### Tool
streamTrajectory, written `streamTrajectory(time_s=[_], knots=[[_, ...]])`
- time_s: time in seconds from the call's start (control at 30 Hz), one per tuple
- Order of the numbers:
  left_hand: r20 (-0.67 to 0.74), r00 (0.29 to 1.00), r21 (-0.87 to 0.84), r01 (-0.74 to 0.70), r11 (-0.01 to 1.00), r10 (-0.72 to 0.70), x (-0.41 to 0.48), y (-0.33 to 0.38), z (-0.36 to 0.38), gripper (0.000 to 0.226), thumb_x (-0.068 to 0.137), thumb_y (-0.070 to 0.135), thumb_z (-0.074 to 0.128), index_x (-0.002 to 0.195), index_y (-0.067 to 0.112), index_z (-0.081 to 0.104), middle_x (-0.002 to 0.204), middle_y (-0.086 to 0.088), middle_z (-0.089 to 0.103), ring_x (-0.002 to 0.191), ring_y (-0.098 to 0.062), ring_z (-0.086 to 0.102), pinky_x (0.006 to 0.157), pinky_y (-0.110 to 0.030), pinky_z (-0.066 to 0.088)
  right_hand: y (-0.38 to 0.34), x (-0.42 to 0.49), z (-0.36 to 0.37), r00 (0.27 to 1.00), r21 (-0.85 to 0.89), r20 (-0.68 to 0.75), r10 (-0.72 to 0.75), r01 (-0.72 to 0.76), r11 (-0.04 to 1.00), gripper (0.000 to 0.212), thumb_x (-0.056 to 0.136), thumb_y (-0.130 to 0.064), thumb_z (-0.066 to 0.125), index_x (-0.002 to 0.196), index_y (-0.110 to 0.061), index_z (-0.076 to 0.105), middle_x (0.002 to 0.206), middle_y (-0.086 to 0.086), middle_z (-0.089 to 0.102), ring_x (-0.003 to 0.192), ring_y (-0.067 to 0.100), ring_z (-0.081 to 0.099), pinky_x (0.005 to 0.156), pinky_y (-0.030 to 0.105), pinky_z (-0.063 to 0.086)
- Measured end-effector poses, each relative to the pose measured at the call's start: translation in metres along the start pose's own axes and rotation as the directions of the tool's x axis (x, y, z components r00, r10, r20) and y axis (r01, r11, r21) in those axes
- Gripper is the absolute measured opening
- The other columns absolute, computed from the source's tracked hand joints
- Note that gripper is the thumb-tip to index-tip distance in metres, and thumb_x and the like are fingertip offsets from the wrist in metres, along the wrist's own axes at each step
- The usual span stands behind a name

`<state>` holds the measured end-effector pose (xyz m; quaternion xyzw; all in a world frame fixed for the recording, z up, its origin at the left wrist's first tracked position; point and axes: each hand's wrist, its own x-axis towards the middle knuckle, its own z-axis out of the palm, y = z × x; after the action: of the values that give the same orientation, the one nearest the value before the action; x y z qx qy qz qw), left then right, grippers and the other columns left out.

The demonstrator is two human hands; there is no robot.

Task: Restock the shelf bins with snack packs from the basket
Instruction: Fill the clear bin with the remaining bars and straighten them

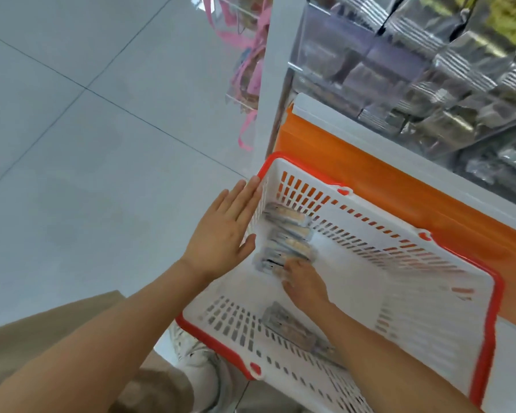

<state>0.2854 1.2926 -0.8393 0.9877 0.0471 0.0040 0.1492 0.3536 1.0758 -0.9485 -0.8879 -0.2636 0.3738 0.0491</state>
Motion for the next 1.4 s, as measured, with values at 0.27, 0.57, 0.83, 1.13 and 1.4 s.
streamTrajectory(time_s=[0.27, 0.57, 0.83, 1.13, 1.4], knots=[[-0.008, 1.0, -0.022, 0.014, 1.0, -0.014, 0.001, 0.002, 0.0, 0.067, 0.099, 0.041, 0.034, 0.155, 0.009, 0.019, 0.163, -0.009, 0.016, 0.15, -0.026, 0.019, 0.117, -0.049, 0.029, -0.003, 0.005, 0.013, 0.996, -0.14, -0.076, 0.039, -0.049, 0.989, 0.044, 0.089, -0.016, 0.059, 0.132, -0.018, 0.048, 0.134, 0.006, 0.049, 0.121, 0.023, 0.049, 0.081, 0.034, 0.048], [-0.006, 1.0, 0.033, 0.011, 0.999, -0.011, 0.0, 0.003, 0.002, 0.08, 0.095, 0.036, 0.057, 0.157, 0.011, 0.014, 0.164, -0.008, 0.011, 0.15, -0.026, 0.014, 0.12, -0.046, 0.022, 0.006, -0.021, -0.029, 0.989, 0.109, -0.13, -0.067, 0.081, 0.991, 0.038, 0.08, -0.023, 0.069, 0.114, -0.014, 0.056, 0.121, 0.004, 0.05, 0.109, 0.023, 0.05, 0.085, 0.031, 0.045], [0.04, 0.999, 0.222, 0.022, 0.975, -0.031, 0.003, 0.02, -0.008, 0.074, 0.099, 0.042, 0.039, 0.155, 0.009, 0.003, 0.163, -0.011, -0.001, 0.151, -0.03, -0.001, 0.123, -0.048, 0.005, 0.008, -0.077, -0.095, 0.929, 0.246, -0.347, -0.128, 0.222, 0.944, 0.031, 0.081, -0.017, 0.065, 0.111, -0.014, 0.066, 0.1, -0.004, 0.056, 0.094, 0.018, 0.055, 0.079, 0.031, 0.046], [0.048, 0.942, -0.216, -0.315, 0.924, 0.332, 0.027, 0.107, -0.035, 0.037, 0.096, 0.034, 0.053, 0.129, 0.017, 0.06, 0.114, -0.003, 0.065, 0.102, -0.021, 0.057, 0.093, -0.04, 0.045, 0.005, -0.157, -0.168, 0.833, 0.376, -0.539, -0.121, 0.367, 0.851, 0.043, 0.082, -0.015, 0.071, 0.122, -0.024, 0.056, 0.1, -0.006, 0.061, 0.095, 0.008, 0.057, 0.084, 0.026, 0.048], [0.029, 0.994, -0.834, -0.034, 0.551, 0.105, 0.031, 0.169, -0.084, 0.012, 0.1, 0.019, 0.053, 0.106, 0.024, 0.062, 0.086, 0.004, 0.065, 0.075, -0.002, 0.06, 0.07, -0.018, 0.046, 0.015, -0.21, -0.198, 0.646, 0.462, -0.762, 0.037, 0.503, 0.73, 0.068, 0.082, -0.022, 0.077, 0.138, -0.019, 0.04, 0.127, -0.003, 0.055, 0.111, 0.01, 0.056, 0.086, 0.027, 0.049]])
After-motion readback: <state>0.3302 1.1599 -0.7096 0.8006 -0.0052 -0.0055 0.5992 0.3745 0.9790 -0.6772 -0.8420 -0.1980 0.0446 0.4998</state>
